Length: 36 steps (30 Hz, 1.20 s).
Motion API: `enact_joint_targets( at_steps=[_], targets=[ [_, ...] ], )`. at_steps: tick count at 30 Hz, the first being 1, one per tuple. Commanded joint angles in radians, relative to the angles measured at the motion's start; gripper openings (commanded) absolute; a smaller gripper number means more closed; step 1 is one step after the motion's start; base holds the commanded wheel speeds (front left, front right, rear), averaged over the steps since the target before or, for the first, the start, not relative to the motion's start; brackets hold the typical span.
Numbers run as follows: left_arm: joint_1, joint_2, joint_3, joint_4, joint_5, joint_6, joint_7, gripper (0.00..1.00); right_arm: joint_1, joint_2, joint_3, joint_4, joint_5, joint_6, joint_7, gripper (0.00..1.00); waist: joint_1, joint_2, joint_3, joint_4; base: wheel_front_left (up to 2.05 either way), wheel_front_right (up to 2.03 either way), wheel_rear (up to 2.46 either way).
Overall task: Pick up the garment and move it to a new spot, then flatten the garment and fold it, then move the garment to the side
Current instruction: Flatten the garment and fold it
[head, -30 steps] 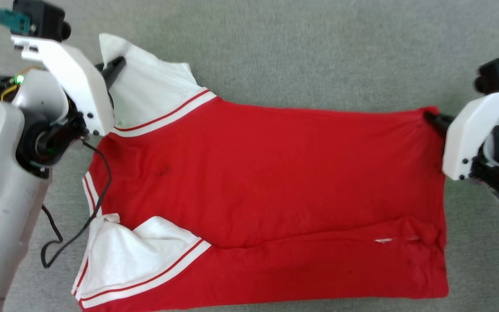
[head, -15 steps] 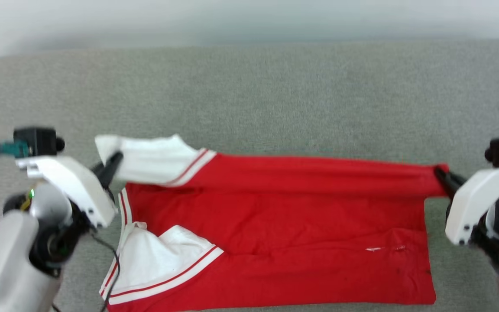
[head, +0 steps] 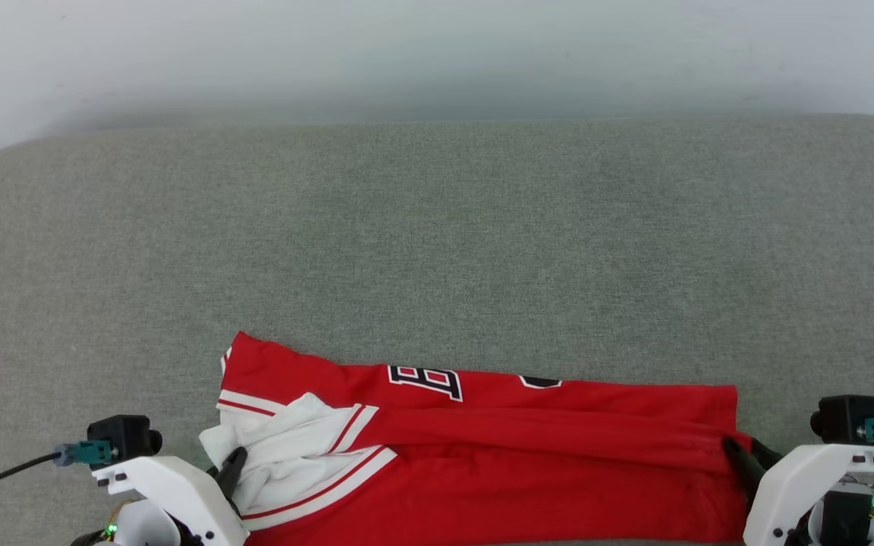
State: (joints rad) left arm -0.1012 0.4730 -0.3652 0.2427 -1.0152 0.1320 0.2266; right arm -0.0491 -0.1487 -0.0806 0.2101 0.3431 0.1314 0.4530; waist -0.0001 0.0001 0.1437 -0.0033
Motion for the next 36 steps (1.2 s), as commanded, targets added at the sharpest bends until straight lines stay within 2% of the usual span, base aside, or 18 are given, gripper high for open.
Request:
enact_joint_targets(
  at_steps=[1,7,12,15,19,26,29,36],
  targets=[
    [0.021,-0.005,-0.007,0.012,0.011,0.007,-0.009,1.00,0.014,0.003,0.004,0.003,0.006,-0.001,-0.017,1.00,0.0001,-0.0001,-0.006,-0.004,0.00,0.00,0.00],
    [0.027,-0.012,0.004,0.015,0.094,0.048,-0.153,1.00,0.073,-0.009,0.033,-0.049,0.010,-0.001,-0.102,1.00,0.0001,-0.0001,-0.043,-0.026,0.00,0.00,0.00],
    [0.010,-0.012,0.011,-0.021,0.185,0.090,-0.292,1.00,0.109,-0.036,0.028,-0.157,0.017,-0.001,-0.094,1.00,0.0001,-0.0001,-0.082,-0.043,0.00,0.00,0.00],
    [-0.002,-0.023,0.002,-0.054,0.241,0.125,-0.356,1.00,0.116,-0.048,0.001,-0.210,0.010,-0.001,-0.035,1.00,0.0001,-0.0001,-0.104,-0.051,0.00,0.00,0.00],
    [-0.015,-0.033,-0.027,-0.110,0.312,0.146,-0.421,1.00,0.108,-0.057,-0.037,-0.241,0.010,-0.001,0.083,1.00,0.0001,-0.0001,-0.121,-0.047,0.00,0.00,0.00],
    [-0.035,-0.053,-0.054,-0.200,0.417,0.173,-0.476,1.00,0.090,-0.070,-0.064,-0.229,0.024,-0.001,0.272,1.00,0.0001,-0.0001,-0.096,-0.001,0.00,0.00,0.00],
    [-0.048,-0.059,-0.065,-0.253,0.462,0.180,-0.484,1.00,0.064,-0.051,-0.053,-0.200,0.033,-0.001,0.313,1.00,0.0001,-0.0001,-0.059,0.037,0.00,0.00,0.00],
    [-0.083,-0.046,-0.079,-0.316,0.503,0.171,-0.485,1.00,0.011,-0.032,-0.018,-0.099,0.061,-0.001,0.321,1.00,0.0001,-0.0001,0.006,0.091,0.00,0.00,0.00]
  ],
)
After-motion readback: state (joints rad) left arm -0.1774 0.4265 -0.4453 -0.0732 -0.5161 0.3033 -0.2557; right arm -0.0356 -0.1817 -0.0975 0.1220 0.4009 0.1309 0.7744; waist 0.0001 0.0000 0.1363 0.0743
